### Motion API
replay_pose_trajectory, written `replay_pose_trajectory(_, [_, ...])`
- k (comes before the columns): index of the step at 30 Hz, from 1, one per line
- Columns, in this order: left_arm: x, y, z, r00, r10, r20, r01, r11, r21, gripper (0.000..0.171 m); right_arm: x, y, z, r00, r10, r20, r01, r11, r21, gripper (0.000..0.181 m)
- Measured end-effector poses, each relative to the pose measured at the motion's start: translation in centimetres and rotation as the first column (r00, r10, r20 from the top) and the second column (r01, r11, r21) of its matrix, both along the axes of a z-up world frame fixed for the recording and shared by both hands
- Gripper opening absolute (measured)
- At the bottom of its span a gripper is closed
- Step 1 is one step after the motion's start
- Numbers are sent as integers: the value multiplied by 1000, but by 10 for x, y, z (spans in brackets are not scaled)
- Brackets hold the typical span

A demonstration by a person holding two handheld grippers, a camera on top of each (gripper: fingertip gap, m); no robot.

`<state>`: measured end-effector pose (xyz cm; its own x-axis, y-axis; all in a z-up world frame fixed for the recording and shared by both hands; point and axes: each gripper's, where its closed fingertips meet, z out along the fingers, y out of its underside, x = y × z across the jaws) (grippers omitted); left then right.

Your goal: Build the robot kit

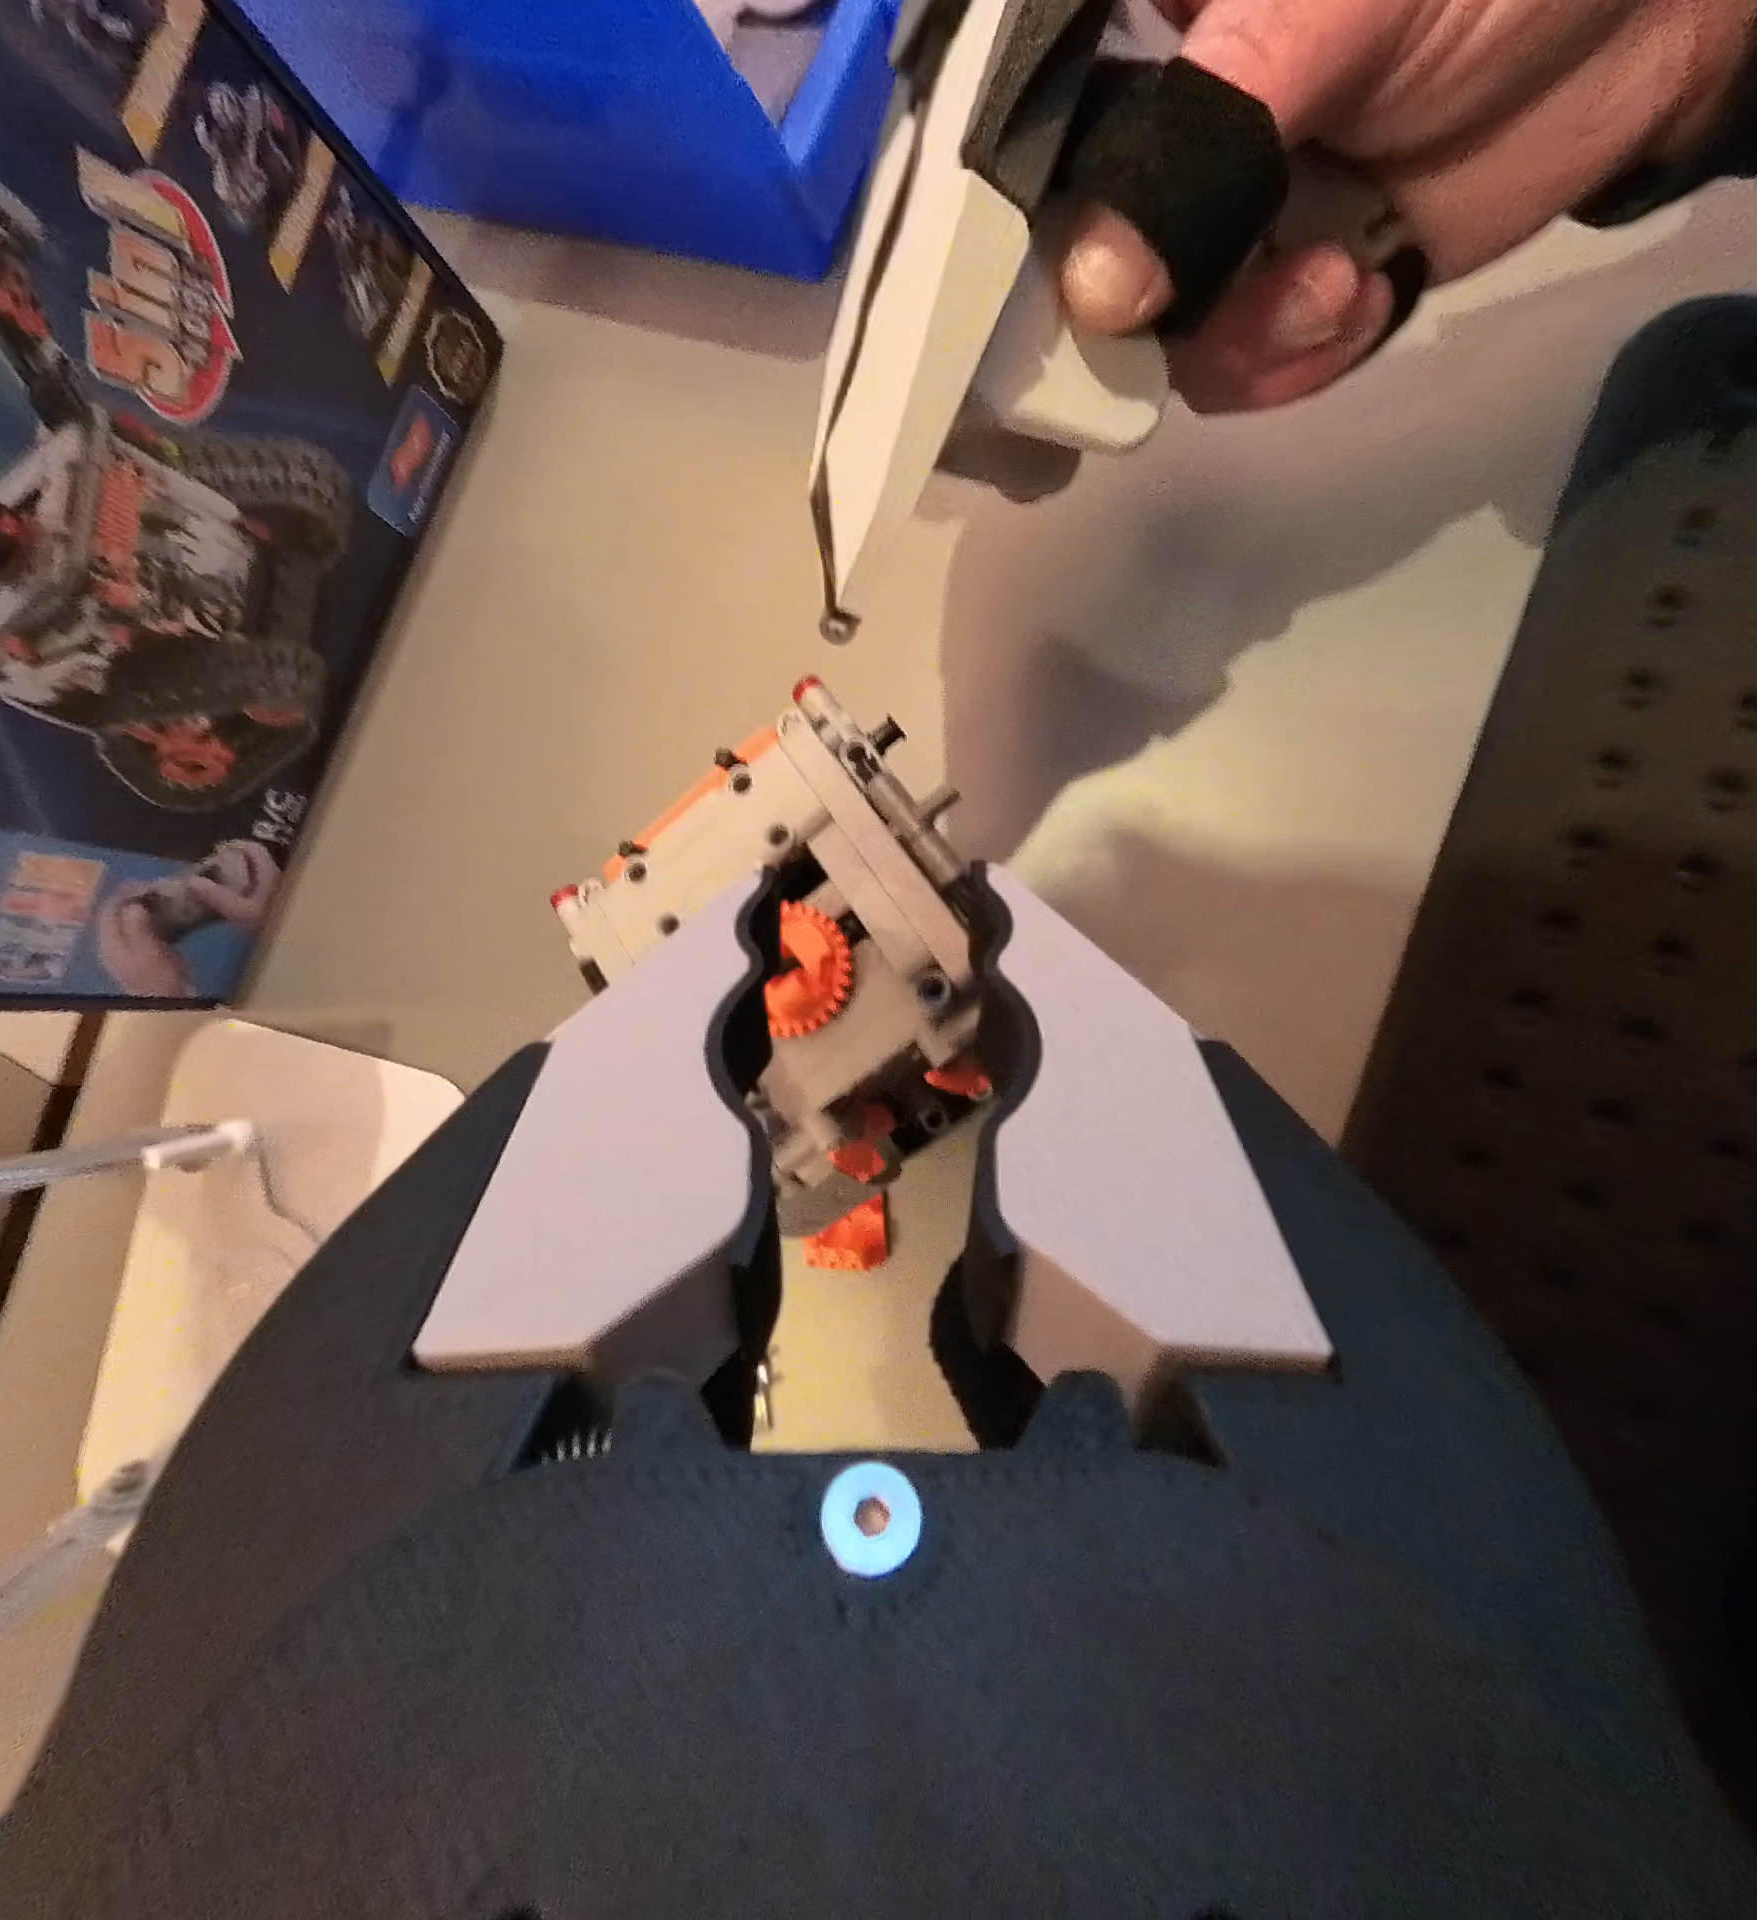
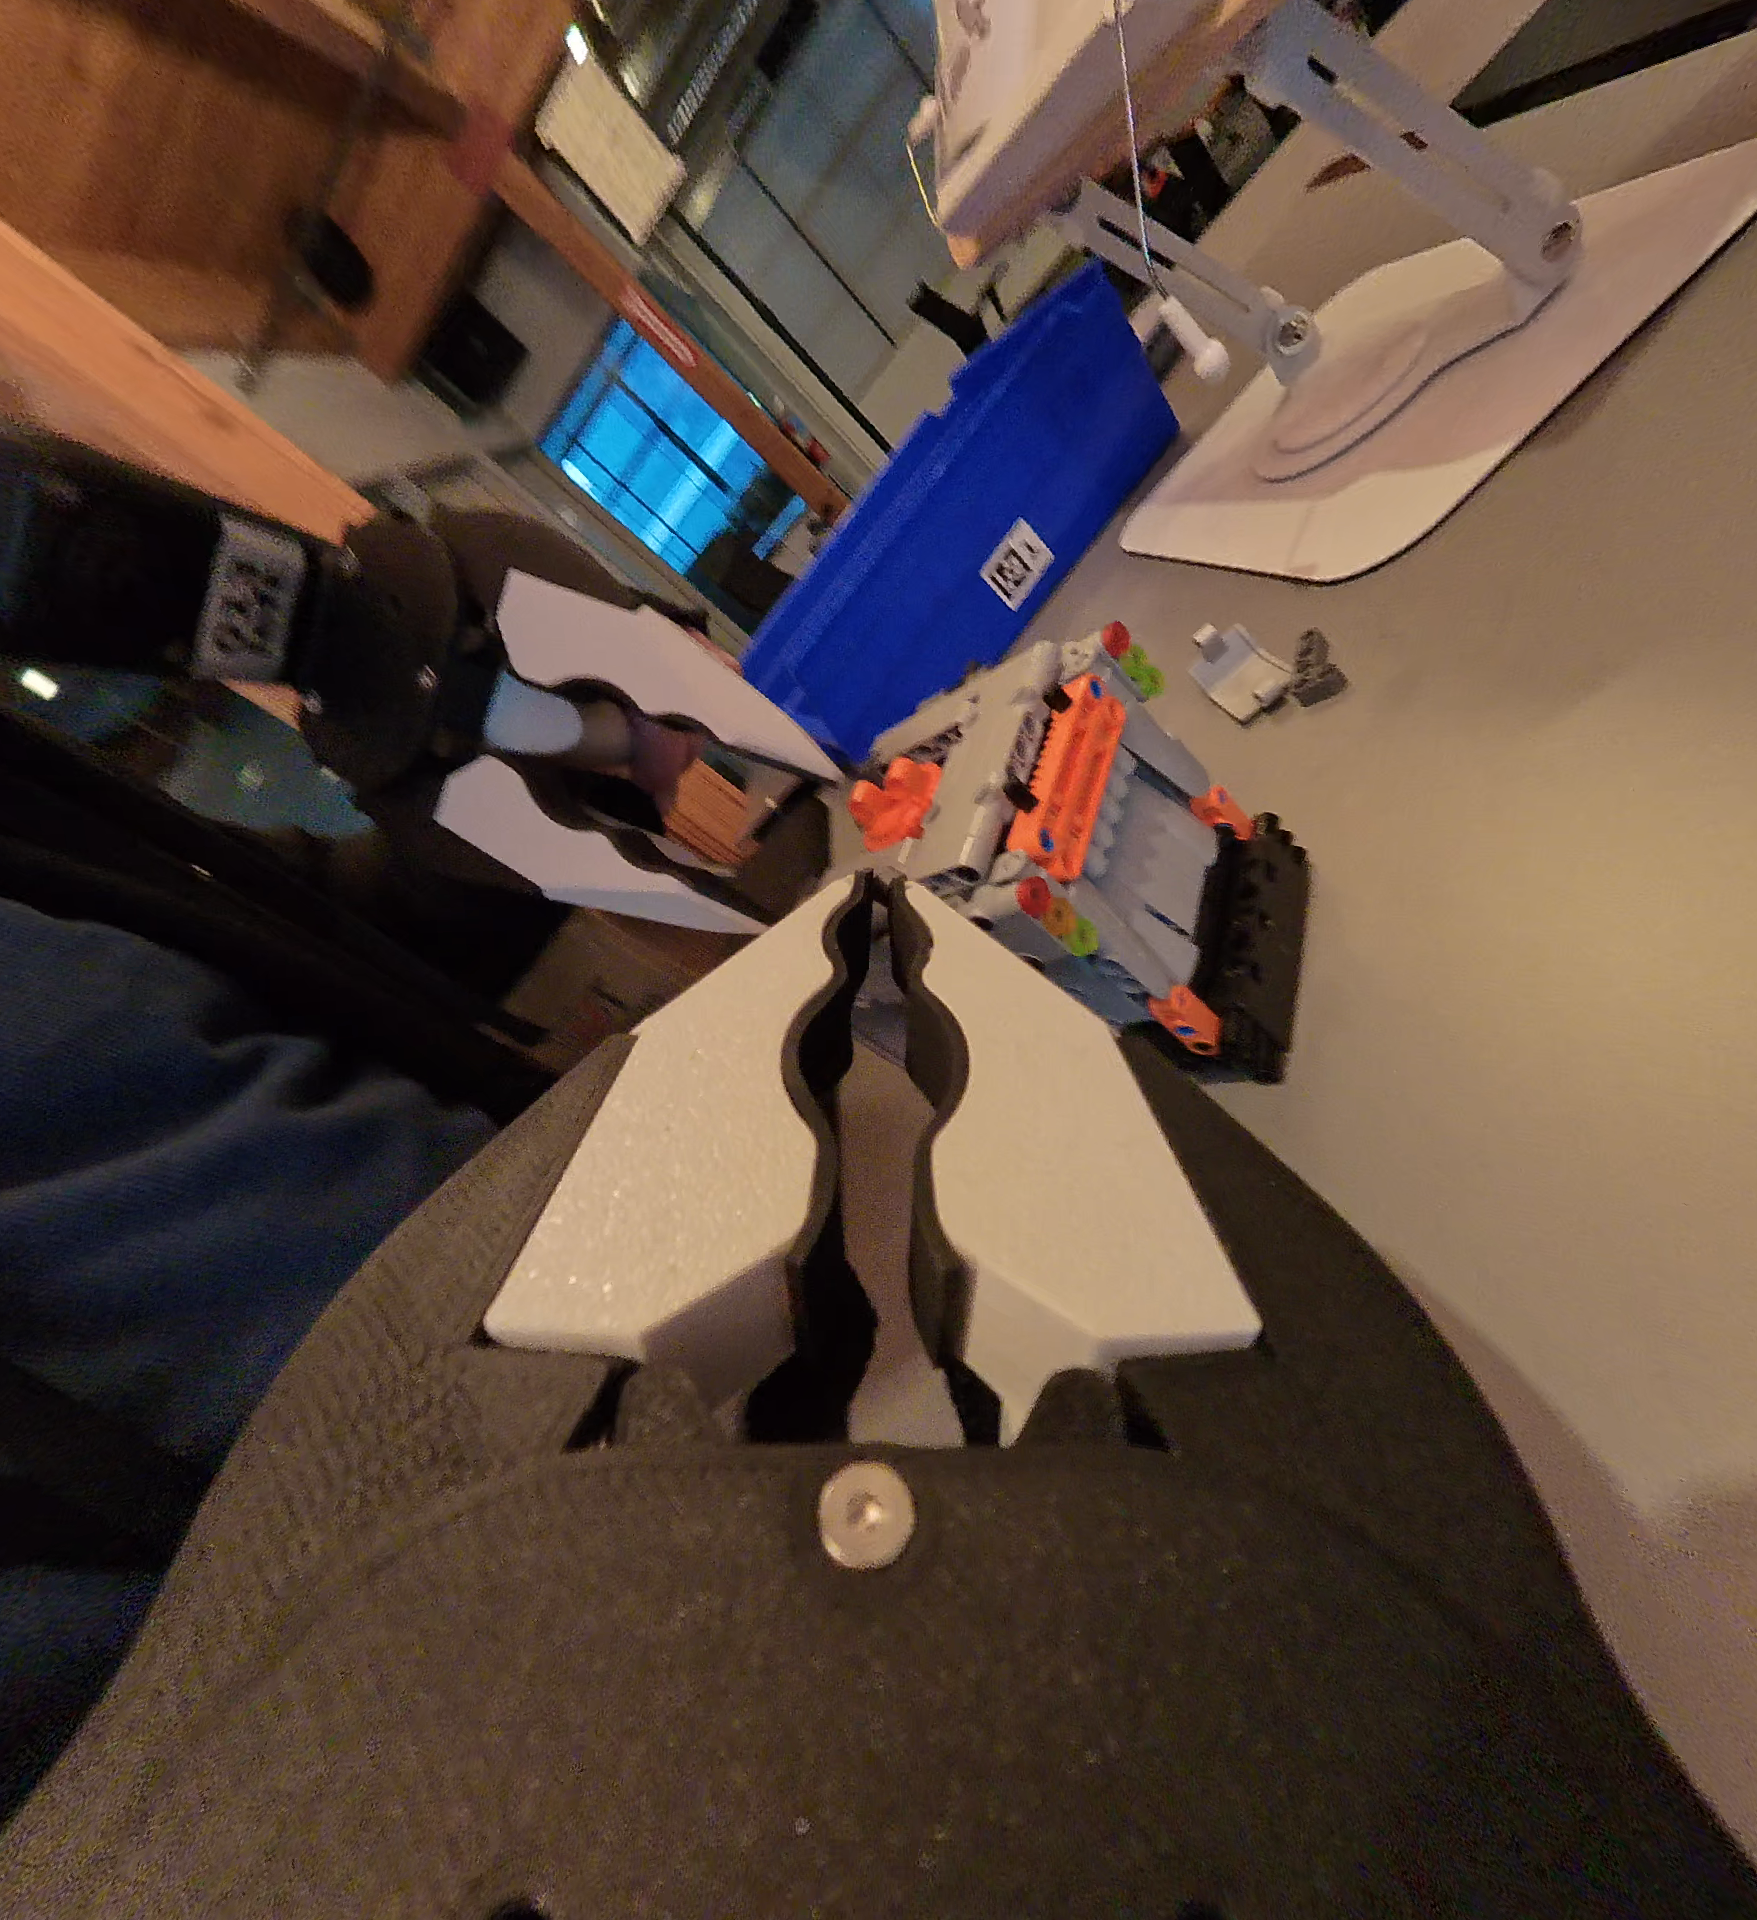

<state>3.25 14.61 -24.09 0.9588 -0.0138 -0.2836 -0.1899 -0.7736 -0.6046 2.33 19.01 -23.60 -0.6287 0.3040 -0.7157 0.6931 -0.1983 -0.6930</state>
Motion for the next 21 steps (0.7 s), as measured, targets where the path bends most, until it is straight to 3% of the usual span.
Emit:
replay_pose_trajectory(6, [4, -15, -9, 999, -8, 42, 8, 1000, 6, 37, 3, -11, -12, 990, 87, -110, -64, 979, 195, 0])
replay_pose_trajectory(21, [5, -12, -17, 997, -11, 75, 8, 999, 37, 26, 0, -21, -19, 957, 202, -209, -121, 930, 348, 0])
